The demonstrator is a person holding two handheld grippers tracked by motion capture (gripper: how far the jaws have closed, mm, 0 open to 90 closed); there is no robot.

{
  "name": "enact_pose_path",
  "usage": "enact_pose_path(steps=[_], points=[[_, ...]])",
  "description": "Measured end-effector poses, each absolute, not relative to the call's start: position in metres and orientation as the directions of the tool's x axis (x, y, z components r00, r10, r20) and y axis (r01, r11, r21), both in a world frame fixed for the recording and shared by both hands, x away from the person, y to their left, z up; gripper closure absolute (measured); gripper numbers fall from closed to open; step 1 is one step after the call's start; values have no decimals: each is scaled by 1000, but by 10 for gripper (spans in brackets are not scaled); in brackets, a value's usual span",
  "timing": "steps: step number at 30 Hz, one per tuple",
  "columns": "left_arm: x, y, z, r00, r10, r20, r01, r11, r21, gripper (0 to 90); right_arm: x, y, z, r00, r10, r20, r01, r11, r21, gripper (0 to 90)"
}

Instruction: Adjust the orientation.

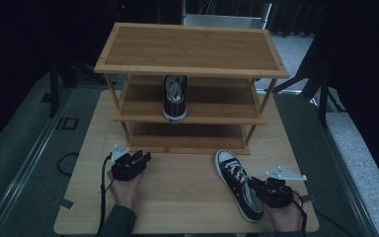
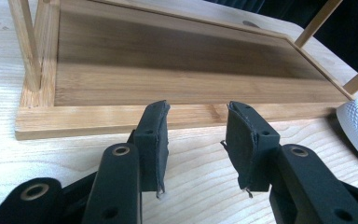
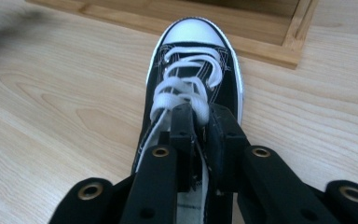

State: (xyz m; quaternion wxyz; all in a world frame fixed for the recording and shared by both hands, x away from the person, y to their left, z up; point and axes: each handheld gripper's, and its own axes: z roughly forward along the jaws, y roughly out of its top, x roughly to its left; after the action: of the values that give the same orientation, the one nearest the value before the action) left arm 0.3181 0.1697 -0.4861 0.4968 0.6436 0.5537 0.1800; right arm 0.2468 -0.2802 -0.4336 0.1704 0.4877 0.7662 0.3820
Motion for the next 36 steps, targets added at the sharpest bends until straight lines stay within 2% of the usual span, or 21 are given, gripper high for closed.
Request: enact_pose_path(steps=[9, 19, 21, 22, 28, 36], points=[[318, 168, -487, 325, 891, -316, 537, 100, 838, 591, 246, -281, -444, -464, 879, 108, 639, 248, 728, 797], [319, 166, -488, 330, 890, -315, 540, 96, 836, 591, 255, -280, -453, -456, 884, 106, 649, 249, 719, 865], [319, 166, -488, 328, 891, -315, 539, 98, 837, 591, 255, -281, -453, -456, 882, 121, 647, 235, 726, 880], [319, 166, -488, 328, 891, -314, 539, 96, 837, 591, 256, -285, -454, -456, 874, 165, 652, 203, 731, 884], [319, 167, -488, 327, 891, -315, 538, 99, 837, 591, 258, -293, -457, -462, 843, 274, 661, 121, 741, 888], [319, 167, -487, 327, 891, -316, 537, 100, 838, 592, 257, -289, -455, -469, 833, 292, 645, 98, 758, 888]])
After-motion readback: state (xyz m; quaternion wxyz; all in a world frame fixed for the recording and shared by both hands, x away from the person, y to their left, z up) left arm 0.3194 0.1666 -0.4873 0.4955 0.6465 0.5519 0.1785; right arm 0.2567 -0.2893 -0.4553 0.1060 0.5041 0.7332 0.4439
